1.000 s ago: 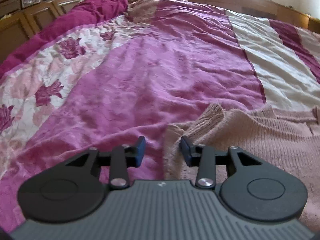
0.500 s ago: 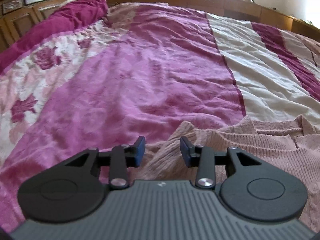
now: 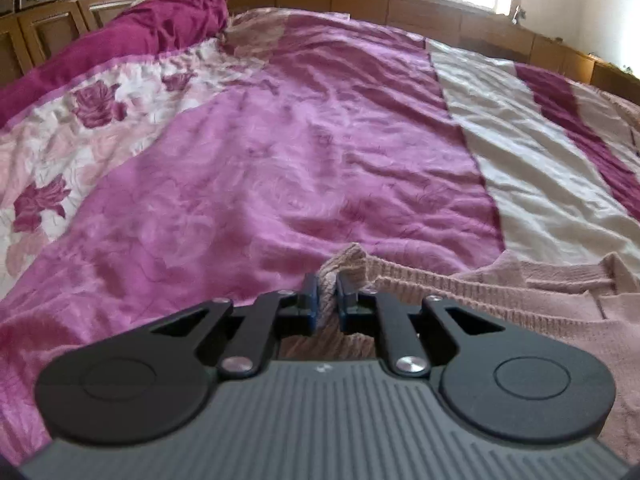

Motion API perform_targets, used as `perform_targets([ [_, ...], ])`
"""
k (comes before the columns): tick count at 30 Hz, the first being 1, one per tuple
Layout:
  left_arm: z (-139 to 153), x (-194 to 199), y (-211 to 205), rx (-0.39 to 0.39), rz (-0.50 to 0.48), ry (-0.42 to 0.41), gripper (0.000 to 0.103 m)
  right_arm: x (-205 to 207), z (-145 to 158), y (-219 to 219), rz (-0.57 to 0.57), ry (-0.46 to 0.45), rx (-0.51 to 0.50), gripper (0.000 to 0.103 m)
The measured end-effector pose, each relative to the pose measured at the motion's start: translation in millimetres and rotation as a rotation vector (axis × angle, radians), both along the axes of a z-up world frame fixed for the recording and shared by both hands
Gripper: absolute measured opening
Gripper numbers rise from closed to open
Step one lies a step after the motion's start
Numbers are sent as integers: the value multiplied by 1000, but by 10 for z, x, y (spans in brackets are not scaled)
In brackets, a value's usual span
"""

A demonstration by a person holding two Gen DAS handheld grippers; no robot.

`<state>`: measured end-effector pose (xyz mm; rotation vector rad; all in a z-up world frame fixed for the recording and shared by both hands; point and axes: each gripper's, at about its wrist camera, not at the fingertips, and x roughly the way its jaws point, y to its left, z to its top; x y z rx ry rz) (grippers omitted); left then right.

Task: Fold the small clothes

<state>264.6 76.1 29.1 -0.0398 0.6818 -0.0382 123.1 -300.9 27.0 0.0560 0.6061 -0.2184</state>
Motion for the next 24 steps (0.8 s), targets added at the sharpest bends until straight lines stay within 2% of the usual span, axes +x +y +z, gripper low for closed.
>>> perform_targets([
  [2, -30, 16, -21, 27, 7, 12, 15, 93, -64, -6, -10, 39, -28, 49],
  [6, -48, 2, -22, 38, 9, 28, 24, 261, -163, -69, -17, 82, -43, 52],
  [11, 35, -130, 26, 14, 2, 45, 33, 302, -129, -226, -63, 82, 54, 53],
  [13, 95, -223, 37, 27, 5, 46, 47, 240, -92, -237, -81, 71, 72, 53],
  [15, 152, -337, 42, 48, 3, 38, 49, 154, -23, -196, -89, 54, 62, 53],
  [20, 261, -665, 72, 87, -27, 37, 49, -5, 236, 93, 46, 14, -3, 53],
  [24, 277, -924, 127, 67, -19, 38, 49, 93, 369, 308, 160, 45, 107, 53],
])
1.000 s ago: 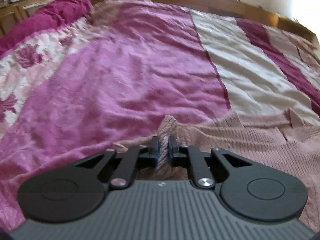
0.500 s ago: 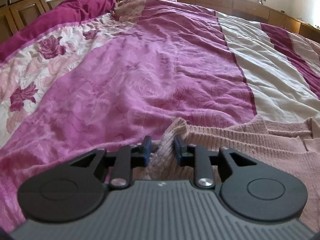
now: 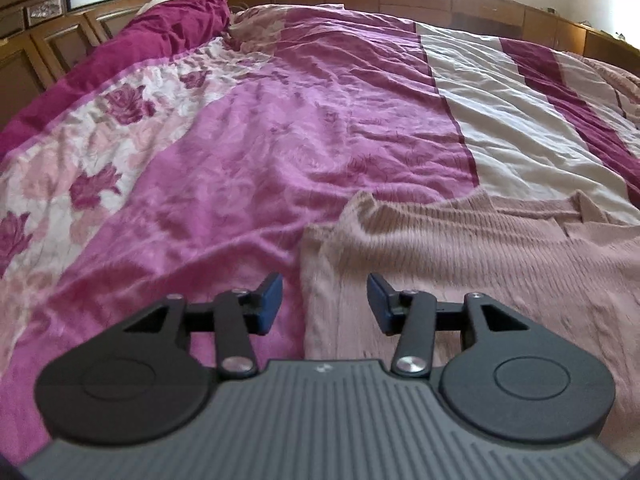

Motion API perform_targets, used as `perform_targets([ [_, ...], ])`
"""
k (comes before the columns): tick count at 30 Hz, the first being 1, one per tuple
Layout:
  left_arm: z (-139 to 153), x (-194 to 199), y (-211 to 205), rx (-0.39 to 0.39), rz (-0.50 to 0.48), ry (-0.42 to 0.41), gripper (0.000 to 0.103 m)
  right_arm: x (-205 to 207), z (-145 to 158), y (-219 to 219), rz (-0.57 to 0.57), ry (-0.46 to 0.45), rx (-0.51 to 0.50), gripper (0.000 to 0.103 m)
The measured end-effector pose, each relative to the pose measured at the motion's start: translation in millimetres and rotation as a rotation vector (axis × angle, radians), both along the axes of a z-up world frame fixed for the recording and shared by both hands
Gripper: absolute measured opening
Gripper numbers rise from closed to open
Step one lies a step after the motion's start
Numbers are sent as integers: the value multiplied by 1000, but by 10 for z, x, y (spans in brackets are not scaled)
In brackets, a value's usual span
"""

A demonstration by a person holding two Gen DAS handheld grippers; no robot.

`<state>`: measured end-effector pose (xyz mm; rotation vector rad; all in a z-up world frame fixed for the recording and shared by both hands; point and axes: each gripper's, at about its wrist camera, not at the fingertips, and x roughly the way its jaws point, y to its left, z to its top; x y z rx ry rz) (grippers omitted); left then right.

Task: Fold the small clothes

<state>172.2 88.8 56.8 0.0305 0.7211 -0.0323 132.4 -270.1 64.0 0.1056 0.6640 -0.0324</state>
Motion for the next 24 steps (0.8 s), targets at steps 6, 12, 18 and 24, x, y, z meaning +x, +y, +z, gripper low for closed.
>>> perform_targets([
  [6, -85, -250, 25, -19, 32, 34, 49, 393, 1, 487, 169, 80, 83, 53],
  [12, -166, -327, -16, 9, 43, 45, 49, 751, -112, 960, 225, 156, 16, 53],
  [18, -219, -313, -24, 2, 31, 63, 49, 1003, -254, 1092, 217, 175, -37, 67],
  [24, -253, -307, -26, -4, 35, 72, 49, 1045, -368, 1066, 253, 174, -18, 30],
])
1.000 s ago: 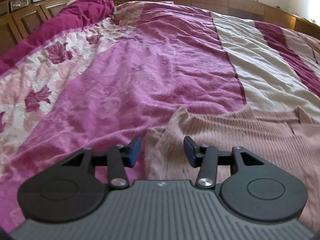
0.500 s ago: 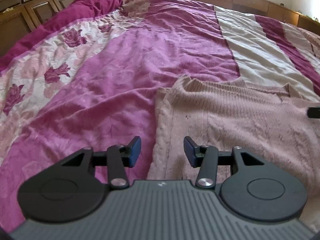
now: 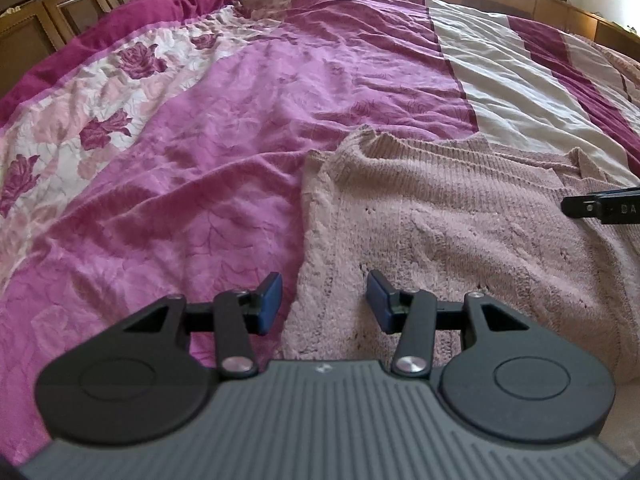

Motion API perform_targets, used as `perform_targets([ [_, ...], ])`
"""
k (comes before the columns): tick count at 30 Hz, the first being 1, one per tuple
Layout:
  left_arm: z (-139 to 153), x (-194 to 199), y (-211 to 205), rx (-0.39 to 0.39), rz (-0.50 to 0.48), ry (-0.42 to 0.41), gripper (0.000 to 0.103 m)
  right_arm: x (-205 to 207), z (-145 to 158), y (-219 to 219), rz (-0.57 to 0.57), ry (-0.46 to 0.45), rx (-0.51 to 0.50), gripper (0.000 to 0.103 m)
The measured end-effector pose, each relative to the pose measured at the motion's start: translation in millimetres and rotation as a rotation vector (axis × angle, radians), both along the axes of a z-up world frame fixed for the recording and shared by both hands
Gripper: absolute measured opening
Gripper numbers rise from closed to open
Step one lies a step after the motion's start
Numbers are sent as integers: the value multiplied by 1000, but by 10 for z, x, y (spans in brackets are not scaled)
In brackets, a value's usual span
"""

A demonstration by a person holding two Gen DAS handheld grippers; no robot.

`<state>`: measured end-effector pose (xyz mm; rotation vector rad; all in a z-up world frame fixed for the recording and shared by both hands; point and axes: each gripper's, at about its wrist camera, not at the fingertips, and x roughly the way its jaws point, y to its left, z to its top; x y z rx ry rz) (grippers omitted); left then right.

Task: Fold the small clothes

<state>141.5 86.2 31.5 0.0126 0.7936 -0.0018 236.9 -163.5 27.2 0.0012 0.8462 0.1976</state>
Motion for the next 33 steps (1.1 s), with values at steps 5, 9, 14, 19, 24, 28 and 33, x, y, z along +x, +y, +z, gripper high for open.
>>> perform_targets([
  [5, -7, 9, -2, 3, 0, 0, 49, -118, 98, 47, 7, -76, -26, 5],
  [9, -15, 13, -5, 3, 4, 0, 49, -146, 191, 66, -17, -162, -83, 3],
  [14, -9, 39, -10, 6, 12, -4, 49, 60, 236, 174, -33, -218, -190, 3],
  [19, -25, 71, -14, 21, 24, -7, 49, 273, -33, 287, -15, -148, -261, 3],
  [24, 25, 94, -46, 31, -1, -29, 49, 114, -35, 85, -68, -136, -154, 7],
  [28, 146, 186, -153, 31, -59, -78, 49, -219, 205, -338, -162, -195, -31, 25],
  [33, 182, 446, -393, -24, -164, -108, 49, -517, 263, -822, -226, -173, 101, 26],
])
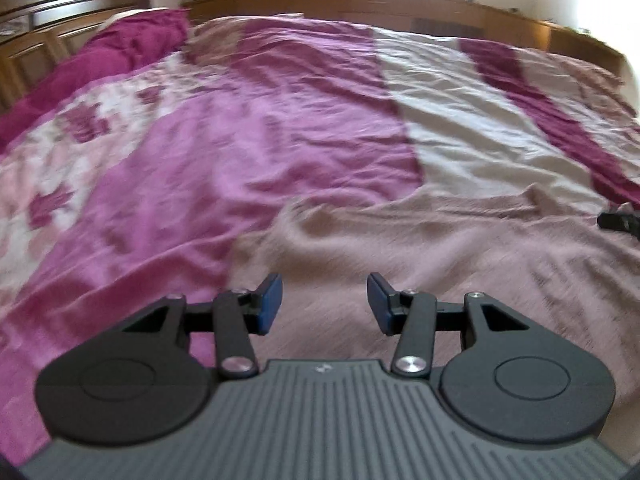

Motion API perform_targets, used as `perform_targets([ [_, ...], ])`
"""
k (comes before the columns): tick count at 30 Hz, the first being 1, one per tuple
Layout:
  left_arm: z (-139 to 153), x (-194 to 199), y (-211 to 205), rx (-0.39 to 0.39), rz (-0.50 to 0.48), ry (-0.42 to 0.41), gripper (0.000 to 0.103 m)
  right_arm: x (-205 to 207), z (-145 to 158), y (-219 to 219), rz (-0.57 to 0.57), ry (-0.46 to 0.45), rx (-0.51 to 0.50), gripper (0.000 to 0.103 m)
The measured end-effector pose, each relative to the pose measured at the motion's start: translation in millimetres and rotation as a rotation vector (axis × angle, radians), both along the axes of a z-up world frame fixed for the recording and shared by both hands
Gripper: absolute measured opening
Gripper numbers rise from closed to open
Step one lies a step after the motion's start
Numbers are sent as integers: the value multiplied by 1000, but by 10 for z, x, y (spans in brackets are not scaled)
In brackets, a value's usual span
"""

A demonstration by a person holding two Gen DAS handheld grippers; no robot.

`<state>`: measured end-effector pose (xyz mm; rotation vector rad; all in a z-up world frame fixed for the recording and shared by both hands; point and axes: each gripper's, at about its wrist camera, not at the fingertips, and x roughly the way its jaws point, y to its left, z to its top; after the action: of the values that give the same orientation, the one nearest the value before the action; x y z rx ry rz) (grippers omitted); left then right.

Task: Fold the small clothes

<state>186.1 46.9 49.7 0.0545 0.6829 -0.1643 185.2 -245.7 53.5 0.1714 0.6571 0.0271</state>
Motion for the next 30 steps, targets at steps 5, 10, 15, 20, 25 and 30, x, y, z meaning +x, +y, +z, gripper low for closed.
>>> perform_targets([
  [5, -215, 322, -233, 44, -35, 39, 49, 39, -250, -119, 55, 120, -34, 24],
  [10, -403, 507, -153, 147, 57, 13, 51, 199, -393, -196, -112, 59, -182, 24],
  [15, -358, 469, 18, 73, 83, 5, 51, 75, -331, -357, -116, 15, -96, 26],
  [20, -288, 369, 120, -11, 80, 20, 50, -262, -186, -416, -118, -21, -33, 42],
  [25, -259, 262, 129, 1, 75, 40, 50, -333, -330, -529, -175, 30, -65, 50],
  [30, -158, 89, 162, 15, 75, 49, 50, -438, -270, -569, -234, -1, -2, 55],
])
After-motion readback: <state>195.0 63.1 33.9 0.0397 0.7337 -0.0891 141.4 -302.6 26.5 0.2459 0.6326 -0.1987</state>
